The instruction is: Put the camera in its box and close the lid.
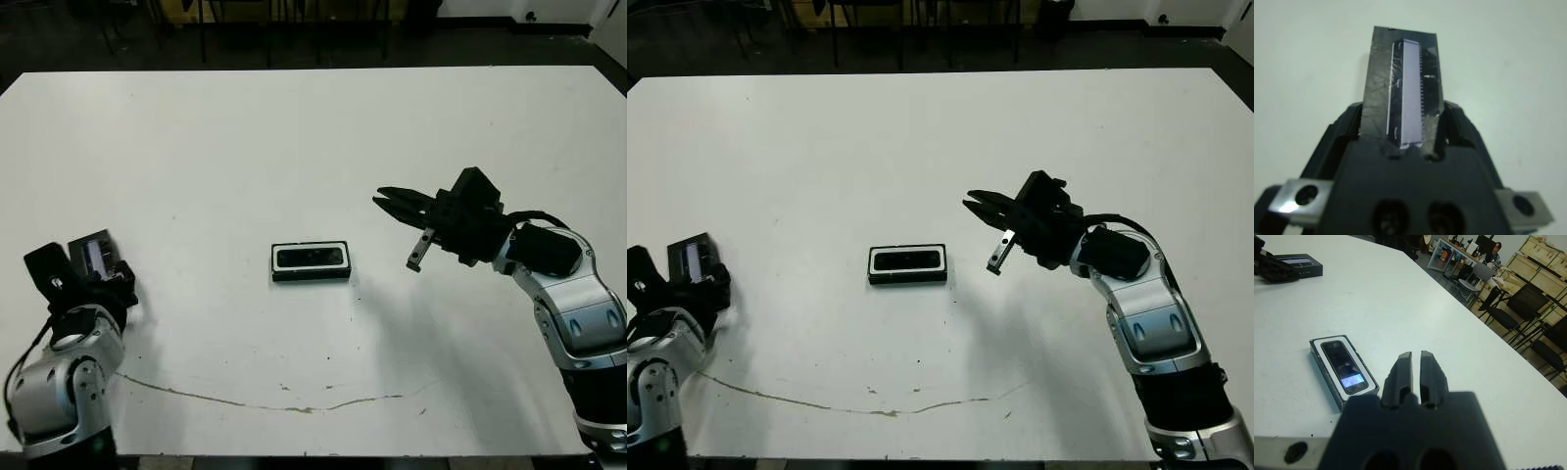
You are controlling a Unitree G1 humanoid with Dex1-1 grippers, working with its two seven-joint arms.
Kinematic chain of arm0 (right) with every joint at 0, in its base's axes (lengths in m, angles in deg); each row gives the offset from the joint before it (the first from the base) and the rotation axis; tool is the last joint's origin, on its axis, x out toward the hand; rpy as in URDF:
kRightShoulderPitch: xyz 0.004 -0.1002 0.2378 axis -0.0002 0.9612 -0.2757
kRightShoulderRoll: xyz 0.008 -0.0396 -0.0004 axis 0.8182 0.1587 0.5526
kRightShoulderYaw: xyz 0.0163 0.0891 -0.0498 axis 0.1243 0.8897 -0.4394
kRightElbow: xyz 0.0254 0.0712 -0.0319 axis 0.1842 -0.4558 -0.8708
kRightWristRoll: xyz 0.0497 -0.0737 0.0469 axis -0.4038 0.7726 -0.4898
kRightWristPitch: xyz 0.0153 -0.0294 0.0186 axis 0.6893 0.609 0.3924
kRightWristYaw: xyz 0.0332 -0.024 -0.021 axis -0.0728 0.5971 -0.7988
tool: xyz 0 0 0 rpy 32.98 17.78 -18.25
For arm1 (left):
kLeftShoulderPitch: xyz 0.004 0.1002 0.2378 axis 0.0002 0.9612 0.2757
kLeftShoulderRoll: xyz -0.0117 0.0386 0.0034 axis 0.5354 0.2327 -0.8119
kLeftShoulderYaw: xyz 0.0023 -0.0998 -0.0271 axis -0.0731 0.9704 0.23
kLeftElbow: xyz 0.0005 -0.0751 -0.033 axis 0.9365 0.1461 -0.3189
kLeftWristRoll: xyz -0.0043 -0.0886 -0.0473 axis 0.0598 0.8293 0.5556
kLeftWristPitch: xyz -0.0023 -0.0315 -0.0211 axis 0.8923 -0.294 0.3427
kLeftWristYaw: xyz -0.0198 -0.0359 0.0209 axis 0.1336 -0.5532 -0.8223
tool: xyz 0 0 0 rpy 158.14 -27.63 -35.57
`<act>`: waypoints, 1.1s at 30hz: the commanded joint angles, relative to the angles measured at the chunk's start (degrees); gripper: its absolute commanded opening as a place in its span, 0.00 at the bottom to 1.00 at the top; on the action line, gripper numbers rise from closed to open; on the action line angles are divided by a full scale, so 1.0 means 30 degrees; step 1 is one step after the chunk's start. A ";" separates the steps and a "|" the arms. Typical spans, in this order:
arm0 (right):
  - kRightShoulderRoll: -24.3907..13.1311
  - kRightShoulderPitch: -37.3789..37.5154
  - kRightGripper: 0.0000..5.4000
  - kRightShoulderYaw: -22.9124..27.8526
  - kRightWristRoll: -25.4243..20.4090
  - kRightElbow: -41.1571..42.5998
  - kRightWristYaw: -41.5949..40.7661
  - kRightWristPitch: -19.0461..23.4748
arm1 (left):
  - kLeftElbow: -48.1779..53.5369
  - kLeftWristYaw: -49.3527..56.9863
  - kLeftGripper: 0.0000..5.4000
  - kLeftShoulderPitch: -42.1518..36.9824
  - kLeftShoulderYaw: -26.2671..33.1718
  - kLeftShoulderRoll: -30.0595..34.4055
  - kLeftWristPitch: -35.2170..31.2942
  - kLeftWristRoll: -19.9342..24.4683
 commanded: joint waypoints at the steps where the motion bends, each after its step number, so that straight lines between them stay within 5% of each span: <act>1: -0.0283 0.0257 0.00 -0.0132 0.0093 0.0264 0.0091 0.0597 | -0.0656 -0.0508 0.52 0.1349 -0.1154 -0.0428 -0.0855 -0.0235; 13: -0.0092 0.0436 0.00 -0.0074 -0.0052 0.0049 0.0066 0.0136 | 0.5467 -0.1955 0.52 -0.0192 -0.1055 -0.0464 -0.1102 0.1329; 19: 0.0074 0.0478 0.00 -0.0069 -0.0153 -0.0231 0.0085 -0.0166 | 0.7156 -0.4853 0.52 -0.1546 -0.2096 0.2110 -0.0979 0.2621; 27: 0.0076 0.0532 0.00 0.0166 -0.0434 -0.0318 0.0257 0.0369 | 0.4246 -0.9962 0.52 -0.3404 -0.4272 0.6378 0.1579 0.2701; 33: -0.0149 0.0538 0.00 0.0230 -0.0054 -0.0519 0.0560 -0.0223 | -0.0237 -1.4907 0.52 -0.5171 -0.6900 0.9117 0.5597 0.1466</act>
